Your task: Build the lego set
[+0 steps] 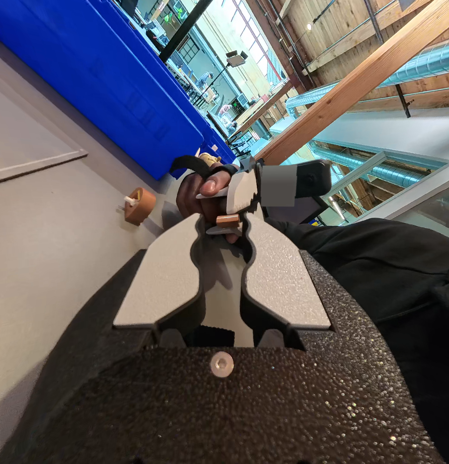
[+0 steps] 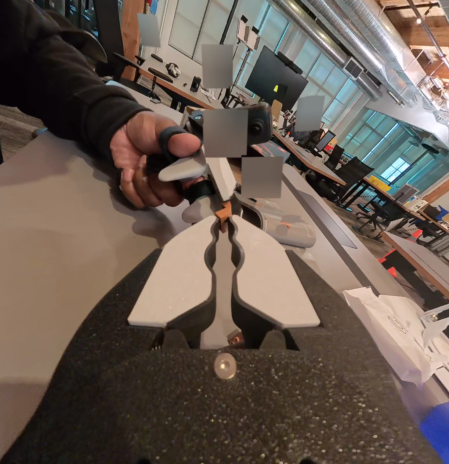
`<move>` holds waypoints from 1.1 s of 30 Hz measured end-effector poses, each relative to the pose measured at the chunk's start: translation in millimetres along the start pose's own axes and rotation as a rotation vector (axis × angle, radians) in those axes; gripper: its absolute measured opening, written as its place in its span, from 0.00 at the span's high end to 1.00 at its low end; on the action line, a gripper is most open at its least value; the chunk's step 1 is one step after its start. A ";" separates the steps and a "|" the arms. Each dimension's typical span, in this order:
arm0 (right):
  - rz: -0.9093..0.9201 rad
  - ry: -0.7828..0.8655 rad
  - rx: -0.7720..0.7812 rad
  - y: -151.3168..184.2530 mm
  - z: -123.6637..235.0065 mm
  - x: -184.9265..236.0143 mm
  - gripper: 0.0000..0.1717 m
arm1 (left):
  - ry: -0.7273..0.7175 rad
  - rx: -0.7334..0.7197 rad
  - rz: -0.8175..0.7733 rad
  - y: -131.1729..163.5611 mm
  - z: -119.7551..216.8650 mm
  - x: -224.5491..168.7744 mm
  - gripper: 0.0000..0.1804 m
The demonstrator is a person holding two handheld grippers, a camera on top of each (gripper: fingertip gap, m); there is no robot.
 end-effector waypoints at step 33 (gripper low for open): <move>-0.316 -0.010 0.059 10.6 0.1 -12.9 0.95 | -0.118 -0.022 -0.411 -3.1 13.9 -2.0 0.91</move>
Point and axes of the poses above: each gripper's, where its closed fingertips meet, z back along the fingers, y out of its underside, x = y × z across the jaws, the point moved 1 cm from there along z, back along the fingers, and after that the axes turned 1 degree about x, right-handed, at the moved point
